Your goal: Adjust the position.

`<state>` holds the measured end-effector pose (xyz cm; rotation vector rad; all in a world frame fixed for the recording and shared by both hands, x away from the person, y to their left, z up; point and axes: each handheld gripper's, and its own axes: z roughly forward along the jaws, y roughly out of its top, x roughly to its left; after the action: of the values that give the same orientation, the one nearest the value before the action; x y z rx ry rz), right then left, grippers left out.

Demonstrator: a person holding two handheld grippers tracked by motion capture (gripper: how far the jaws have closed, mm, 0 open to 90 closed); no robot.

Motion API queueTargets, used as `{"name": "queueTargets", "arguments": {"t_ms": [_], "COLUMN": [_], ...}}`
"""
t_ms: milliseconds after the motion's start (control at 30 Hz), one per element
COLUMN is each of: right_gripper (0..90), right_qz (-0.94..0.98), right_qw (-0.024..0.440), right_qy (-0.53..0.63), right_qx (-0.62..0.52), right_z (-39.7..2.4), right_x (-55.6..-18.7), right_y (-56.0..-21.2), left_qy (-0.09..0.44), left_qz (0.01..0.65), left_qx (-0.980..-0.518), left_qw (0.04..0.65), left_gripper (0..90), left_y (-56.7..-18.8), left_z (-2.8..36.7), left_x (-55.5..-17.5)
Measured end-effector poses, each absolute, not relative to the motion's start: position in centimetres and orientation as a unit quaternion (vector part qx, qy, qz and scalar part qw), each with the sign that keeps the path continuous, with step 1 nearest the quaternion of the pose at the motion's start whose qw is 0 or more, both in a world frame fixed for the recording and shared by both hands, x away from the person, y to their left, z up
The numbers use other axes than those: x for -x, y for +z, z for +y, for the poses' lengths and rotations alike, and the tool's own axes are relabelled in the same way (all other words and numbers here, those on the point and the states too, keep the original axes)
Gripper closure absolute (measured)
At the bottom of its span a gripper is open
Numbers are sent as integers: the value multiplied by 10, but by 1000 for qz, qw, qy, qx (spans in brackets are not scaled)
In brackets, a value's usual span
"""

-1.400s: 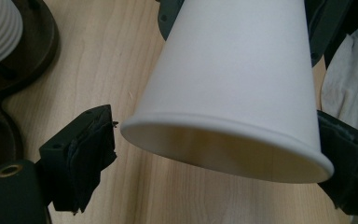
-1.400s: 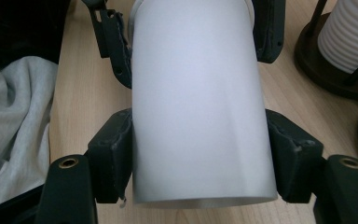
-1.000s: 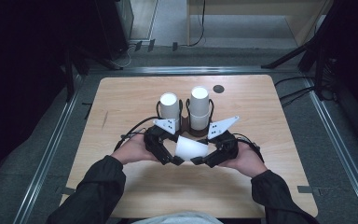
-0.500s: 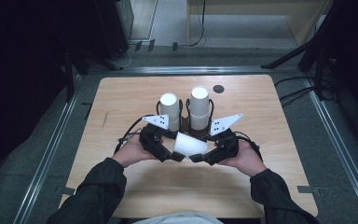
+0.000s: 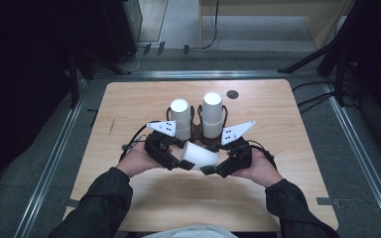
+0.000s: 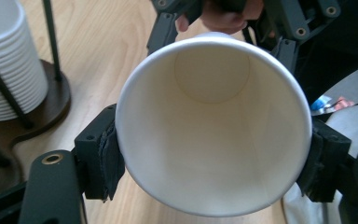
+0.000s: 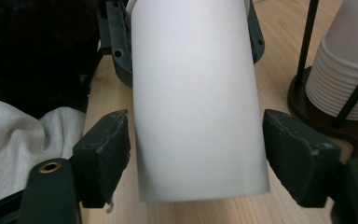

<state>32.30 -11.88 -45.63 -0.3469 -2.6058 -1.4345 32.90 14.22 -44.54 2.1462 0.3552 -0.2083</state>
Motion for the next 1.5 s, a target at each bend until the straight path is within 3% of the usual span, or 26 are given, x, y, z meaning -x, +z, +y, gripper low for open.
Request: {"name": "queueTargets", "arguments": {"t_ms": [867, 1333, 1500], "right_gripper": [266, 324, 322], "right_qz": [-916, -922, -921], "right_qw": [43, 42, 40], "right_qy": [-383, -368, -372], "right_qx": [109, 109, 109], "right_z": [-96, -94, -96], "right_x": [-318, -315, -316], "right_y": [-490, -498, -496], "left_qy": [-47, -57, -49], "left_qz": [107, 91, 95], "left_qx": [-948, -951, -944], "left_qw": [297, 290, 313], "left_gripper": [230, 206, 107], "left_y": [-457, -461, -460], "left_z": [115, 105, 108], "left_x": [-330, -332, -332]}}
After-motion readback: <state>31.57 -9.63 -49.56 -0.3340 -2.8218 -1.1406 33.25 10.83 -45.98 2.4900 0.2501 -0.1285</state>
